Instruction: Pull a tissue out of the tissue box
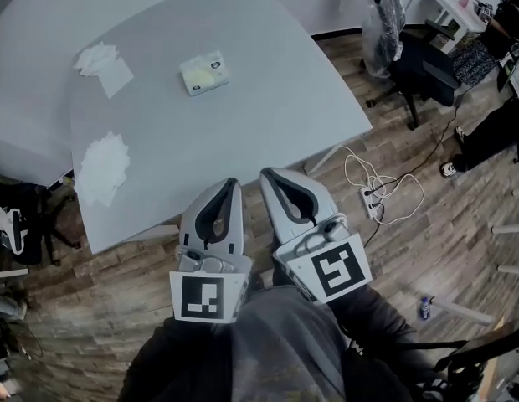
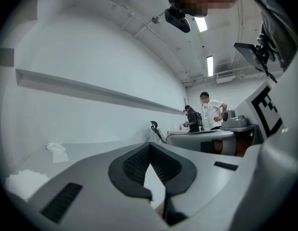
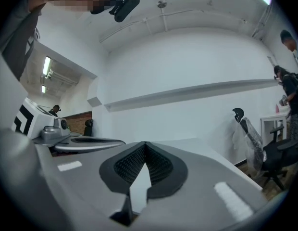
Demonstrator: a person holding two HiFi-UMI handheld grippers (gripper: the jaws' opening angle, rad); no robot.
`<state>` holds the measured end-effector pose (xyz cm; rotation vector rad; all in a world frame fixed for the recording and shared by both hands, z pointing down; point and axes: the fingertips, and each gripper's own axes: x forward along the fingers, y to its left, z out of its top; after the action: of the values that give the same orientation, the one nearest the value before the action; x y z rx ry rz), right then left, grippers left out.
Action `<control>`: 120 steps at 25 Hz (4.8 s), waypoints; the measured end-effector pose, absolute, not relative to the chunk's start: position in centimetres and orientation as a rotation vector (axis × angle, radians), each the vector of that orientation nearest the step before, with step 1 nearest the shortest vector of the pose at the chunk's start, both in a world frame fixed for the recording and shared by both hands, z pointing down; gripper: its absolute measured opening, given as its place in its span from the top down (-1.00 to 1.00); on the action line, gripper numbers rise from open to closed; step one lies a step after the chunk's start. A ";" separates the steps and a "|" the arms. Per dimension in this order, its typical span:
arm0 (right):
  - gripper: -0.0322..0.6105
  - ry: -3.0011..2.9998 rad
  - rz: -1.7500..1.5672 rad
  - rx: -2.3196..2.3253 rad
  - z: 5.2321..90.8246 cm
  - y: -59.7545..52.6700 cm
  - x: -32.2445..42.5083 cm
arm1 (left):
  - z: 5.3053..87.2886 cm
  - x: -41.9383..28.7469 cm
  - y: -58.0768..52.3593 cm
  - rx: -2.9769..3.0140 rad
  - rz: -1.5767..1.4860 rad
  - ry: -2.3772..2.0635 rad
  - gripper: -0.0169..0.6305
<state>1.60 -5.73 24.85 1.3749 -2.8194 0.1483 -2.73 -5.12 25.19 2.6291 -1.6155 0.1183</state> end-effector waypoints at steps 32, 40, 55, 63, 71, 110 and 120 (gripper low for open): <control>0.89 -2.851 0.322 0.920 32.2 -38.5 -6.8 | 31.8 -10.0 -37.5 2.283 0.170 -1.837 0.95; 0.78 -2.776 0.217 0.934 35.9 -44.9 -10.4 | 37.8 -13.3 -43.2 2.180 0.173 -1.751 0.95; 0.73 -2.568 0.094 0.831 44.6 -47.3 -11.6 | 44.0 -14.9 -46.2 2.111 0.226 -1.658 0.95; 0.89 -2.677 0.167 0.754 41.8 -46.0 -13.0 | 44.1 -14.6 -46.5 2.123 0.224 -1.649 0.95; 0.89 -2.849 0.106 0.801 32.3 -44.5 -12.6 | 38.1 -13.8 -44.8 2.226 0.158 -1.738 0.95; 0.89 -3.095 -0.153 1.030 16.2 -26.2 -1.6 | 19.4 -3.9 -26.9 2.543 -0.025 -1.936 0.95; 0.89 -3.104 -0.141 1.030 15.9 -26.4 -0.7 | 19.4 -2.8 -27.0 2.557 -0.006 -1.927 0.95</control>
<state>-0.67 -26.42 15.95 1.0298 -3.1039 -0.1411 -2.78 -26.95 19.37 2.5568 -1.9268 -0.0058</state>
